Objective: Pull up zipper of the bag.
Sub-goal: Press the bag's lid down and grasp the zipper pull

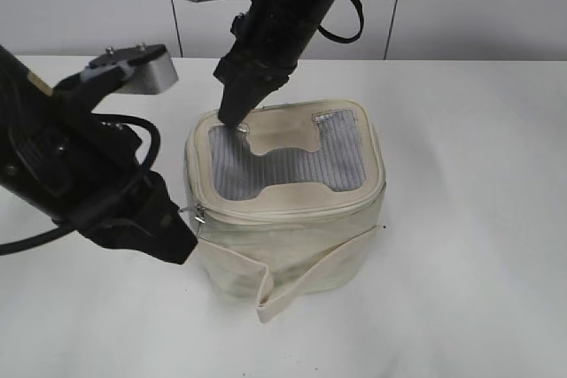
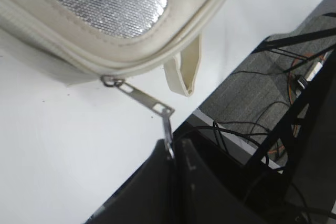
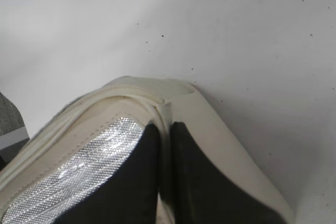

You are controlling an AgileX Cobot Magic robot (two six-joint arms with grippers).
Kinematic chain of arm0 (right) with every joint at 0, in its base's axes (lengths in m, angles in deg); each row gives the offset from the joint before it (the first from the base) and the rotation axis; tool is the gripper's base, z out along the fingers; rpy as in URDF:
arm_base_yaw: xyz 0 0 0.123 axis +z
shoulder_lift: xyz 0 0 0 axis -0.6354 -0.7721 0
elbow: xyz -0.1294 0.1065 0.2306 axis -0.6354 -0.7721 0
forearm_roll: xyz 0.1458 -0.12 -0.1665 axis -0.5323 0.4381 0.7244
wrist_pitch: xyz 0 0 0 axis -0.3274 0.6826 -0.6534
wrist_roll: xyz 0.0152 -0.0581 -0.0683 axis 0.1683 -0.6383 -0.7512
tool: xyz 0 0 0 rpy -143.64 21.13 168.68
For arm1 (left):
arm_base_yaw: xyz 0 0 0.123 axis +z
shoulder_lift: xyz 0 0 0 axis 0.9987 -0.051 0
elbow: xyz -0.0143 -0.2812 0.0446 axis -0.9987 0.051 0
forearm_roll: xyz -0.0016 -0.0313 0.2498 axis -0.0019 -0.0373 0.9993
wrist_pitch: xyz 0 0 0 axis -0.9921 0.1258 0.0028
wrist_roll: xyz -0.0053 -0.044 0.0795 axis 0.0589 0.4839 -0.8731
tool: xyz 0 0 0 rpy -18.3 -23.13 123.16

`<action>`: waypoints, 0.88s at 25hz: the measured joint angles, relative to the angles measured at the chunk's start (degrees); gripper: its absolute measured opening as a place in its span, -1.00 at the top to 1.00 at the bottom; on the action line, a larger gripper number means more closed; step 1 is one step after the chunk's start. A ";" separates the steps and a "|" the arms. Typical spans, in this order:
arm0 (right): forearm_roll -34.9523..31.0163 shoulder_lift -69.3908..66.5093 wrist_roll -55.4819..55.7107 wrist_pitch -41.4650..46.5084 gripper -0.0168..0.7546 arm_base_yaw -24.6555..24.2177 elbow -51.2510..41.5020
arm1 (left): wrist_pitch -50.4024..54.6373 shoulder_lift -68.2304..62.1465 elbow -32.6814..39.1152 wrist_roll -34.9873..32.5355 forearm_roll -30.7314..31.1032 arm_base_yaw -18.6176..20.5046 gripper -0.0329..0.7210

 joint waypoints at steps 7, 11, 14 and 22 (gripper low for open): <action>-0.43 0.00 1.57 -3.26 0.86 -0.24 0.00 | -0.68 2.25 0.35 1.67 0.61 4.87 0.92; -0.48 0.00 1.97 -4.72 0.86 -0.24 0.00 | -1.28 2.25 0.35 5.28 1.91 5.51 0.92; -0.48 -0.05 2.22 -5.52 0.86 -0.30 0.00 | -1.42 2.25 0.35 10.46 4.22 5.51 0.92; -1.29 -0.05 2.70 -5.52 0.86 -0.24 0.00 | 1.65 2.56 0.35 16.27 5.33 5.56 0.92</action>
